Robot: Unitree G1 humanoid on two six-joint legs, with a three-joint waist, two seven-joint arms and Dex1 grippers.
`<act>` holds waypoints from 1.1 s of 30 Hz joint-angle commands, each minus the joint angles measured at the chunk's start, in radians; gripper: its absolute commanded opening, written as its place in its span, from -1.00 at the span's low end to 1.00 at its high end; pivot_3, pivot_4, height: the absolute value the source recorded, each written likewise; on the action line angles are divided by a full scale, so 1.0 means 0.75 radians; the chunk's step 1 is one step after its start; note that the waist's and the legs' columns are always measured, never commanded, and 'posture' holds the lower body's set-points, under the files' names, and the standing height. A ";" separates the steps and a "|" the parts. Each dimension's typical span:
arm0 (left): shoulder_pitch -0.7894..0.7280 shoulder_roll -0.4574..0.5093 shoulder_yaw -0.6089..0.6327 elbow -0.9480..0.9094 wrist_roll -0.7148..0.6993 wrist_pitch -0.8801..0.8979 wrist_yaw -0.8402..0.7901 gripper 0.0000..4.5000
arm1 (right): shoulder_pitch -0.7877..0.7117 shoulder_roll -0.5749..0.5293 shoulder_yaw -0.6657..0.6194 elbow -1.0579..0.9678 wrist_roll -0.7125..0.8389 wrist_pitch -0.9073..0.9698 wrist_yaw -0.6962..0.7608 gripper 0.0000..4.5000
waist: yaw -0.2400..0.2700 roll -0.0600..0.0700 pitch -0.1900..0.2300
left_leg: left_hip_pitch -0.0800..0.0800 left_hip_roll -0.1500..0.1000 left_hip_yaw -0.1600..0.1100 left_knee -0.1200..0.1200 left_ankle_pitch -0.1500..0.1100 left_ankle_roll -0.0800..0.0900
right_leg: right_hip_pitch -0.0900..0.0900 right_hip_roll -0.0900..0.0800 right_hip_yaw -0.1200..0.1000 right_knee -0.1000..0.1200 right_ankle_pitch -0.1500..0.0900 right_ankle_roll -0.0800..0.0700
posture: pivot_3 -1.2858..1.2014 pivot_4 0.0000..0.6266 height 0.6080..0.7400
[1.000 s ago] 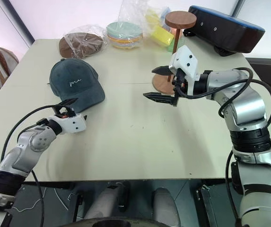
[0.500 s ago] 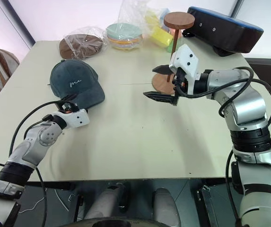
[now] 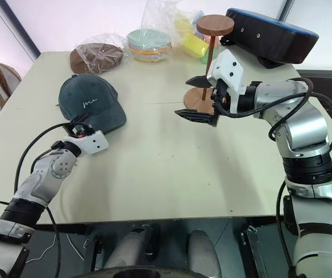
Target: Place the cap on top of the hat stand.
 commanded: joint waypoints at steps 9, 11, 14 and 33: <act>0.117 0.017 0.008 0.031 0.026 0.165 0.000 1.00 | -0.052 -0.022 -0.031 -0.016 0.006 -0.019 0.009 0.98 | -0.011 0.002 -0.001 | 0.000 0.000 0.001 -0.001 0.000 0.000 | -0.002 0.000 0.002 0.000 0.000 0.000 | 0.03 -0.52 1.00; 0.124 0.014 0.006 0.027 0.026 0.171 0.004 1.00 | -0.054 -0.021 -0.030 -0.013 0.005 -0.021 0.012 0.98 | -0.015 0.002 -0.001 | 0.000 0.000 0.001 -0.001 0.000 0.000 | -0.002 0.000 0.002 0.000 0.000 0.000 | 0.03 -0.52 1.00; 0.130 0.009 0.006 0.014 0.024 0.183 0.008 0.65 | -0.058 -0.020 -0.028 -0.007 0.003 -0.023 0.017 1.00 | -0.027 0.002 -0.001 | 0.000 0.000 0.001 -0.002 0.000 0.000 | -0.002 0.000 0.002 0.000 0.000 0.000 | 0.03 -0.52 1.00; 0.174 0.063 0.154 -0.192 0.130 0.114 0.404 -0.97 | -0.069 -0.021 -0.027 0.025 -0.005 -0.055 0.033 1.00 | -0.026 0.001 -0.001 | -0.003 0.000 0.002 -0.002 -0.001 0.001 | -0.005 0.000 0.003 0.000 0.000 0.000 | 0.03 -0.52 1.00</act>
